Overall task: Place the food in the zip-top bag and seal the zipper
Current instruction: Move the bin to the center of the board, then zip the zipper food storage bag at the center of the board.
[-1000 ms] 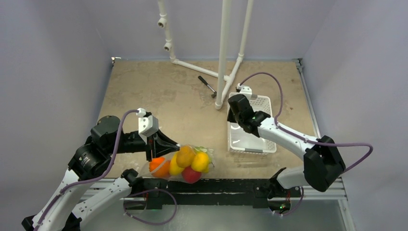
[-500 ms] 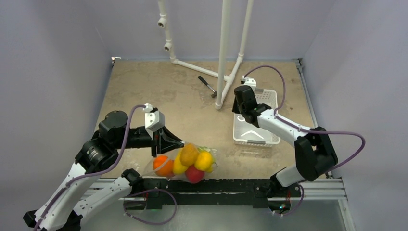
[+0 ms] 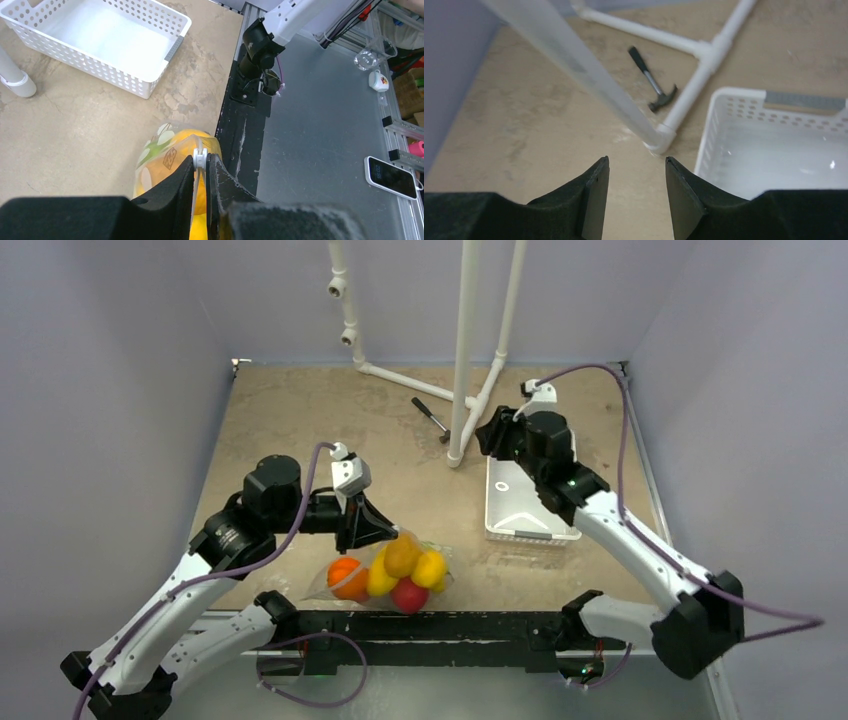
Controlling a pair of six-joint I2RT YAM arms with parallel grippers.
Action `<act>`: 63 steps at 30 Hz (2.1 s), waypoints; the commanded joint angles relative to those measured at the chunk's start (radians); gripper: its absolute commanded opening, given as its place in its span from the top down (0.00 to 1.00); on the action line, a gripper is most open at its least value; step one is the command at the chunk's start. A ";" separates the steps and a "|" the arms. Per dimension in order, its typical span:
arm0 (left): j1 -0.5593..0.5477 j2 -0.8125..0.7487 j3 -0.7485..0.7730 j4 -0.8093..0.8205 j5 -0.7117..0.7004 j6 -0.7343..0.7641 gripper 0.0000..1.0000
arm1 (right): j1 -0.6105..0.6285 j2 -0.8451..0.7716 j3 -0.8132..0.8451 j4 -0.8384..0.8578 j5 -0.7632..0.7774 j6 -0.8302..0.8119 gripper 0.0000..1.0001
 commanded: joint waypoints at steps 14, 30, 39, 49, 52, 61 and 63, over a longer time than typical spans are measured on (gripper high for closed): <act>-0.001 0.048 -0.047 0.124 0.029 -0.024 1.00 | -0.002 -0.400 -0.049 0.188 -0.798 -0.281 0.45; -0.001 -0.017 -0.064 0.110 0.073 -0.033 1.00 | 0.088 -0.466 -0.135 0.253 -0.935 -0.329 0.41; -0.001 -0.037 -0.071 0.092 0.091 -0.028 1.00 | 0.294 -0.384 -0.120 0.218 -0.743 -0.404 0.38; -0.001 -0.047 -0.074 0.084 0.081 -0.021 1.00 | 0.381 -0.267 -0.103 0.213 -0.807 -0.466 0.39; -0.001 -0.047 -0.073 0.081 0.081 -0.018 1.00 | 0.422 -0.242 -0.107 0.223 -0.806 -0.467 0.39; -0.001 -0.054 -0.074 0.078 0.083 -0.014 1.00 | 0.479 -0.173 -0.096 0.259 -0.819 -0.467 0.40; 0.000 -0.056 -0.076 0.078 0.084 -0.013 1.00 | 0.490 -0.159 -0.091 0.271 -0.820 -0.464 0.41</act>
